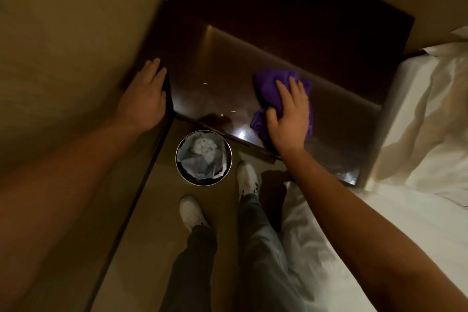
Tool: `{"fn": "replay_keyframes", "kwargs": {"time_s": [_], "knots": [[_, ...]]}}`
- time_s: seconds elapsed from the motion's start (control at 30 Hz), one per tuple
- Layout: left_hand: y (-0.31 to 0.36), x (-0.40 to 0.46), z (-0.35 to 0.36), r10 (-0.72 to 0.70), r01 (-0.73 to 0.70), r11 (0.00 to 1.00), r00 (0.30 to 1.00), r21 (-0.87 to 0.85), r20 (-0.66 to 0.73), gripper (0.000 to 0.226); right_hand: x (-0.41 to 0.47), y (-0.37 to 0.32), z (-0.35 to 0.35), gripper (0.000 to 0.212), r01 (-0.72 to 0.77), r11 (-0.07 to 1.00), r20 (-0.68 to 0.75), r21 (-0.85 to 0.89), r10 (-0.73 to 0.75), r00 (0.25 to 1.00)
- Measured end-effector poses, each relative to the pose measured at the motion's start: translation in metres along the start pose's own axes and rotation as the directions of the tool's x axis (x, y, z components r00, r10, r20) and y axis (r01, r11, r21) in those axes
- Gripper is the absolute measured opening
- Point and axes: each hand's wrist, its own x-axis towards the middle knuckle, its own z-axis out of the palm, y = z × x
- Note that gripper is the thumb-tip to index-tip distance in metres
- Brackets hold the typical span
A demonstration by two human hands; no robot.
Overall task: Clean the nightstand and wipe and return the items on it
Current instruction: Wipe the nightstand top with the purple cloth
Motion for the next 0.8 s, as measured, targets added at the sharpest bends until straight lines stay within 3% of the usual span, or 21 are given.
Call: {"fn": "replay_keyframes", "kwargs": {"time_s": [0.17, 0.57, 0.67, 0.8], "knots": [[-0.008, 0.001, -0.002, 0.052, -0.052, 0.999, 0.998, -0.012, 0.037, 0.06, -0.02, -0.046, 0.03, 0.062, 0.228, 0.973, 0.116, 0.042, -0.232, 0.966], [-0.005, 0.003, -0.006, 0.032, -0.031, 0.999, 0.997, -0.018, 0.064, 0.068, -0.073, -0.087, 0.045, 0.056, 0.396, 0.899, 0.309, 0.185, -0.436, 0.845], [-0.003, 0.003, -0.007, 0.027, -0.026, 0.999, 0.998, -0.023, 0.056, 0.067, -0.062, -0.091, 0.03, 0.058, 0.403, 0.877, 0.251, 0.262, -0.465, 0.849], [-0.004, 0.002, -0.004, 0.021, -0.019, 0.998, 0.999, -0.056, 0.042, 0.06, 0.006, -0.097, 0.004, 0.06, 0.322, 0.891, 0.008, 0.321, -0.342, 0.94]]}}
